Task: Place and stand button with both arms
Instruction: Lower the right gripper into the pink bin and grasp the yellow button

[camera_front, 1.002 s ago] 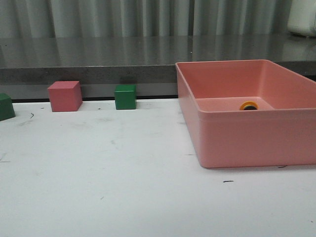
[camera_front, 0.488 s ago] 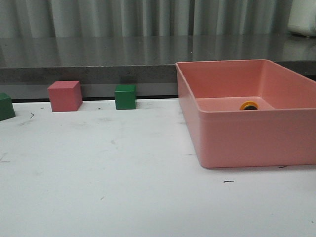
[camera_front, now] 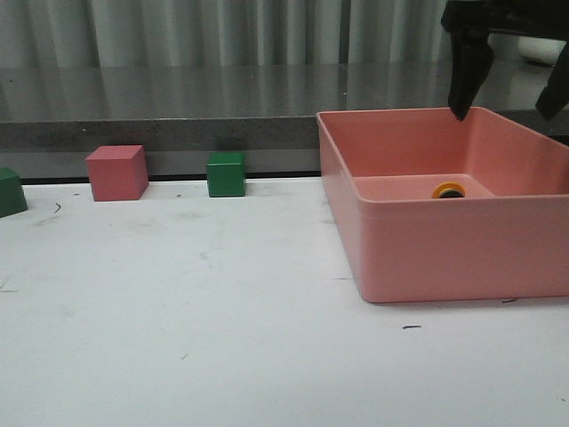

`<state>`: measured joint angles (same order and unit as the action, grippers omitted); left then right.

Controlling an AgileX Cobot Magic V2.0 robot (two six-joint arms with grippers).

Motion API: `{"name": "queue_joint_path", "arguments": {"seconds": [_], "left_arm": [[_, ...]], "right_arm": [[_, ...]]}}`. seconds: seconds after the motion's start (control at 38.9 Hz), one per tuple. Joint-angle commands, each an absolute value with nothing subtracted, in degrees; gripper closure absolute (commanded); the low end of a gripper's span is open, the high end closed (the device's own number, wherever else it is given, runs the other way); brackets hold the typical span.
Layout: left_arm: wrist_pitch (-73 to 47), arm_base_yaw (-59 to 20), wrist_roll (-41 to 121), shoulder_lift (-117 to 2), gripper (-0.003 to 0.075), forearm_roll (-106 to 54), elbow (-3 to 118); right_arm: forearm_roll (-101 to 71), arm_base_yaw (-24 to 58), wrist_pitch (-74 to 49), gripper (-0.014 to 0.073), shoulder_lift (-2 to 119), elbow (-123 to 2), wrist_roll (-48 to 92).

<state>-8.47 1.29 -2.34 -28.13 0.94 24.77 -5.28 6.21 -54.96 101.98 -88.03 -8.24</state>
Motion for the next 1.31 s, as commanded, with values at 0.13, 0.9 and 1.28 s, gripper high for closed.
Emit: {"name": "queue_joint_path", "arguments": {"seconds": [0.13,0.9,1.28], "left_arm": [[-3.5,1.1,-2.8,-28.6,0.0028,0.7,27.0],[-3.5,1.1,-2.8,-28.6,0.0028,0.7,27.0],[-3.5,1.1,-2.8,-28.6,0.0028,0.7,26.8]], "right_arm": [[-4.5,6.5,-53.7,-0.0068,108.0,-95.3,-9.3],[-4.5,7.3,-53.3,0.0029,120.8,-100.4,-9.3],[-4.5,7.3,-54.4,0.0328,121.7,-100.4,-9.3]]}}
